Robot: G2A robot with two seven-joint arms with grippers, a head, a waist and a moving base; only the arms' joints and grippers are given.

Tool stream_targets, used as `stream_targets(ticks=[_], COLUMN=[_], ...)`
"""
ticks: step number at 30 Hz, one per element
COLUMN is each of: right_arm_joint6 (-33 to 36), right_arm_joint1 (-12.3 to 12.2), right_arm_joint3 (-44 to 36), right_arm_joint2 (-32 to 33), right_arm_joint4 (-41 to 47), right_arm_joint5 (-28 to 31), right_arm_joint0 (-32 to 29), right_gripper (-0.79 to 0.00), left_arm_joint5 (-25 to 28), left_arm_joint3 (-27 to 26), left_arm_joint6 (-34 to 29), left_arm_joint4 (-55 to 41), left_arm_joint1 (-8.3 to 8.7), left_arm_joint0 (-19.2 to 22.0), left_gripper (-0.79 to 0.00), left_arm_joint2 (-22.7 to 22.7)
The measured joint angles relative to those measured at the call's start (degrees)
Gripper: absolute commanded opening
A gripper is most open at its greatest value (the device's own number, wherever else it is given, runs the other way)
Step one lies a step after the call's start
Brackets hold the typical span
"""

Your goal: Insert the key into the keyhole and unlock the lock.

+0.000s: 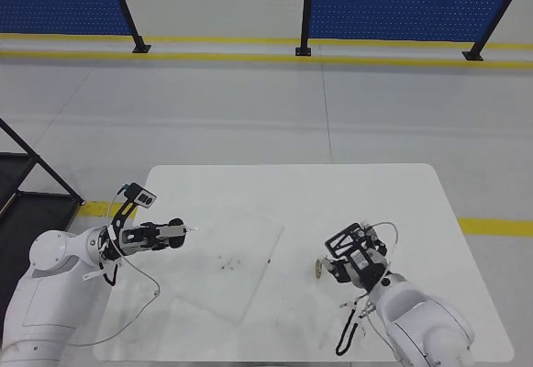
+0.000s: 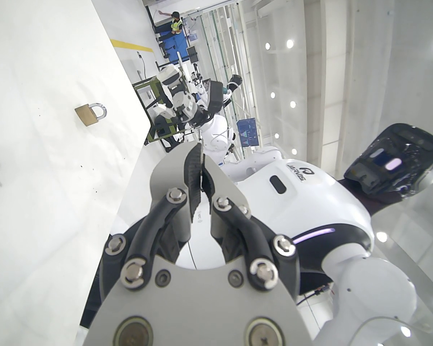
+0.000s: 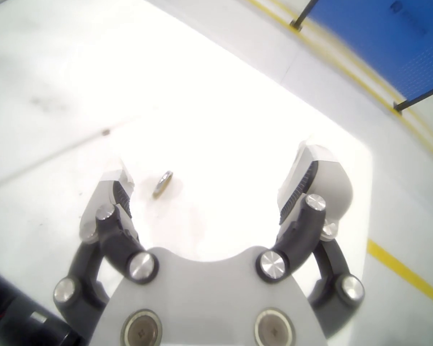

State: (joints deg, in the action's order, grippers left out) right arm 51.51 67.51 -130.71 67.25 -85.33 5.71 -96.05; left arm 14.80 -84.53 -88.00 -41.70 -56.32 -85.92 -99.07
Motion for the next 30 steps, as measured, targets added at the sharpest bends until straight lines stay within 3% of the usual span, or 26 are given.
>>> stream_targets(ticks=[4, 11, 15, 30], right_arm_joint6=[10.4, 21.4, 23.0, 22.7], right_arm_joint1=[1.2, 3.1, 4.3, 4.3], right_arm_joint3=[0.3, 4.2, 8.7, 9.6], right_arm_joint2=[-5.4, -11.5, -13.8, -13.6], right_arm_joint4=[2.0, 0.5, 1.9, 1.8], right_arm_joint5=[-6.6, -16.6, -20.1, -20.4], right_arm_joint0=[3.5, 10.1, 14.5, 14.4], right_gripper=[0.000, 0.000, 0.000, 0.000], left_arm_joint5=[0.0, 0.0, 0.0, 0.0], left_arm_joint3=[0.0, 0.0, 0.0, 0.0], left_arm_joint6=[0.0, 0.0, 0.0, 0.0], left_arm_joint4=[0.0, 0.0, 0.0, 0.0], left_arm_joint1=[0.00, 0.00, 0.00, 0.00], left_arm_joint0=[0.0, 0.0, 0.0, 0.0], left_gripper=[-0.785, -0.785, -0.785, -0.785], left_arm_joint2=[0.0, 0.0, 0.0, 0.0])
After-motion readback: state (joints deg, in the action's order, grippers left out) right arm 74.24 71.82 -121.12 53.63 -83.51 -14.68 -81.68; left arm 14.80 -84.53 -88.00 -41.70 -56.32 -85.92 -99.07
